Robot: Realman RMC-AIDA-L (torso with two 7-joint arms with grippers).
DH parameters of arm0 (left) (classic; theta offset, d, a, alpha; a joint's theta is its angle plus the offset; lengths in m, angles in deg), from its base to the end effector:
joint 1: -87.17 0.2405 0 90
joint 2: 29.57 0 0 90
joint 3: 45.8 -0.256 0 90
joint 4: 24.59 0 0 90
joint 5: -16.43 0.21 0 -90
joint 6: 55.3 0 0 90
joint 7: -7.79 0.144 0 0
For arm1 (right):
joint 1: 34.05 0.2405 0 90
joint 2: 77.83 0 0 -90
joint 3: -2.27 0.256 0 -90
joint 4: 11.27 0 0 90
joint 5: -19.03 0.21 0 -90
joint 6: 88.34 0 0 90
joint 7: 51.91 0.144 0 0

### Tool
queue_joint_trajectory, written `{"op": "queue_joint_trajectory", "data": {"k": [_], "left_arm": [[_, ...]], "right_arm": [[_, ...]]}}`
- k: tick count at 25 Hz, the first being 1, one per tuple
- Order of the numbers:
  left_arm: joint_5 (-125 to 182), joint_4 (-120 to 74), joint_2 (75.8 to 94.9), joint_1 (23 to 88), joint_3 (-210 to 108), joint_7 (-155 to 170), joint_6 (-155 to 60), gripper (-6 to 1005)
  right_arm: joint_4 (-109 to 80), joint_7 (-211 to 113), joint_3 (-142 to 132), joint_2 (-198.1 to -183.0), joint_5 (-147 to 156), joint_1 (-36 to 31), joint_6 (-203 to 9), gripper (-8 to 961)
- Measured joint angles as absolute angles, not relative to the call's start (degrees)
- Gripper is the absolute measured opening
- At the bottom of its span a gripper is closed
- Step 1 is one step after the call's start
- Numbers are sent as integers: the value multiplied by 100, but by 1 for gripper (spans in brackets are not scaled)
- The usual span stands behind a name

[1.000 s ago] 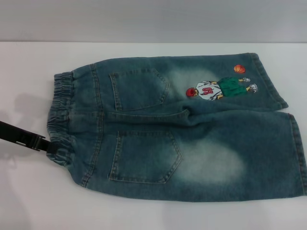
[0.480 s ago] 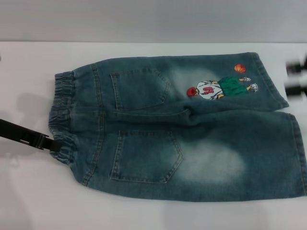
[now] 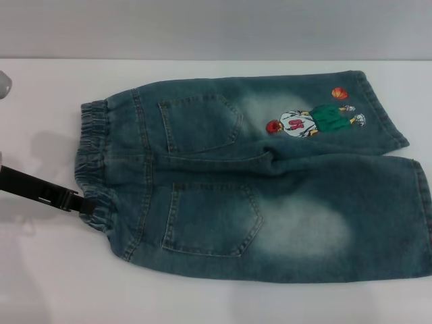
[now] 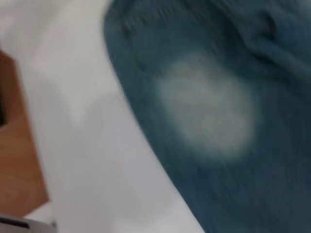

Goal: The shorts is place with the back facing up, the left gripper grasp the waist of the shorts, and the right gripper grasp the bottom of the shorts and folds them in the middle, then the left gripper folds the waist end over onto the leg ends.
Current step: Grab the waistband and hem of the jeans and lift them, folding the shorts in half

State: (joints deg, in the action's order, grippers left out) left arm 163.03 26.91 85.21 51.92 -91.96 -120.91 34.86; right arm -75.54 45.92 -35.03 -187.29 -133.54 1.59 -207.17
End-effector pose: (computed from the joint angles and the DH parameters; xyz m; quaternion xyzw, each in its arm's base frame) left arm -0.2891 0.3503 0.0433 -0.8618 -0.4880 0.0567 0.1260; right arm 0.2730 0.3108 0.1266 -0.9601 0.2546 -0.1137 0.0217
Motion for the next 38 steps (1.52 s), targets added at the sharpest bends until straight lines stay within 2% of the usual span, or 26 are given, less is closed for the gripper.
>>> {"op": "queue_joint_trajectory", "data": {"k": [10, 22, 38], "left_arm": [[16301, 2691, 8583, 5111, -9203, -12124, 3479, 46], [16296, 2691, 8579, 5107, -9182, -12158, 3505, 46], [16306, 2691, 8556, 5096, -9158, -12174, 3484, 45]], "right_arm": [[-7314, 4675, -3479, -18920, -14124, -354, -19536, 629], [-7068, 4672, -3512, -19039, -14216, -377, -19213, 631], [-6778, 4703, -3788, -19030, -14376, -181, -19231, 629]]}}
